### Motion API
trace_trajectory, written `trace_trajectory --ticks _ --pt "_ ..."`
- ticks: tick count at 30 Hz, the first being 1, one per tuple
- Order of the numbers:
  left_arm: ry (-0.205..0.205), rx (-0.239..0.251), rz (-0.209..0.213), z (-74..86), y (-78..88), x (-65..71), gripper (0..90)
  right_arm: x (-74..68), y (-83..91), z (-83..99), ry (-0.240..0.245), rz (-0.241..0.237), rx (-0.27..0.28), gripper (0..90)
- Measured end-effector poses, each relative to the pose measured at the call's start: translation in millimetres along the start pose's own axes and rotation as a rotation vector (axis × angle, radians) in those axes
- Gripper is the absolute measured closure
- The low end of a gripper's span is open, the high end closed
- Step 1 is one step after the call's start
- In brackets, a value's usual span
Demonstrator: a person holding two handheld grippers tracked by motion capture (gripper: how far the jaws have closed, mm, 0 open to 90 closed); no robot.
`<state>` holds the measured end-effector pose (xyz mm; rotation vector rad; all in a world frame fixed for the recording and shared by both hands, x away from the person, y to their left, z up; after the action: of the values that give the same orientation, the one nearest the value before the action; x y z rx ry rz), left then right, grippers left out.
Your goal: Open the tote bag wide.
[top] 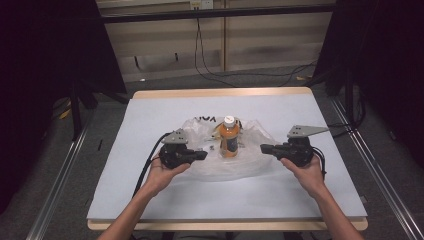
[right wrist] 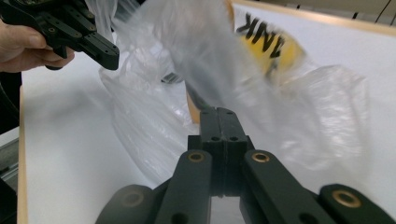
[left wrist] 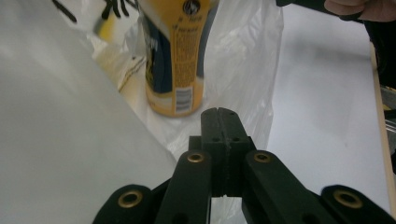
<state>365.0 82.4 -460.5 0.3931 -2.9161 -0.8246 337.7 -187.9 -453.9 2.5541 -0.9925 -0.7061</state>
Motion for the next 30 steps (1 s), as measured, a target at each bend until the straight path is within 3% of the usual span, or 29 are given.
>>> trace_trajectory --ticks 6,10,13,15,19,22,25,29,30 --pt "0.009 0.049 -0.028 -15.8 5.5 -6.7 90.0 2.2 24.9 -7.2 0.0 0.025 0.062 90.0" --pt "0.026 0.043 -0.047 -15.9 4.2 -16.5 90.0 5.1 41.7 -13.7 0.002 0.045 0.096 90.0" --pt "0.042 0.031 -0.045 -15.8 -0.6 -23.8 90.0 9.2 38.5 -17.1 0.0 0.057 0.092 90.0" --pt "0.045 0.028 -0.033 -20.6 -3.7 -23.9 90.0 12.9 28.8 -23.2 -0.004 0.052 0.088 90.0" --pt "0.009 -0.035 -0.029 -28.5 -11.4 -22.1 90.0 16.9 1.1 -40.2 0.002 0.03 0.051 90.0" --pt "0.004 -0.114 -0.015 -23.7 -21.6 -17.7 90.0 19.6 -21.9 -49.4 0.013 0.015 0.001 90.0" --pt "-0.051 -0.196 0.007 -14.0 -33.0 -8.2 90.0 24.9 -44.6 -49.8 0.027 0.003 -0.086 90.0" --pt "-0.078 -0.271 0.036 -4.6 -48.6 3.7 90.0 27.9 -69.3 -45.5 0.04 -0.024 -0.197 90.0" --pt "-0.078 -0.266 0.045 -4.4 -51.3 5.3 90.0 27.4 -74.8 -43.8 0.04 -0.041 -0.23 90.0"
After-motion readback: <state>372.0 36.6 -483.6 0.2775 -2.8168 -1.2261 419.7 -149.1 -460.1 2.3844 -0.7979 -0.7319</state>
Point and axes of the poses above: each handheld gripper's, and its own axes: y roughly backward along the jaws, z roughly out of its underside, x roughly to its right, the point moved 7 cm from there along -y, roughly forward along the jaws, and after that the axes turned 9 degrees about -y, right-handed, at the moved point
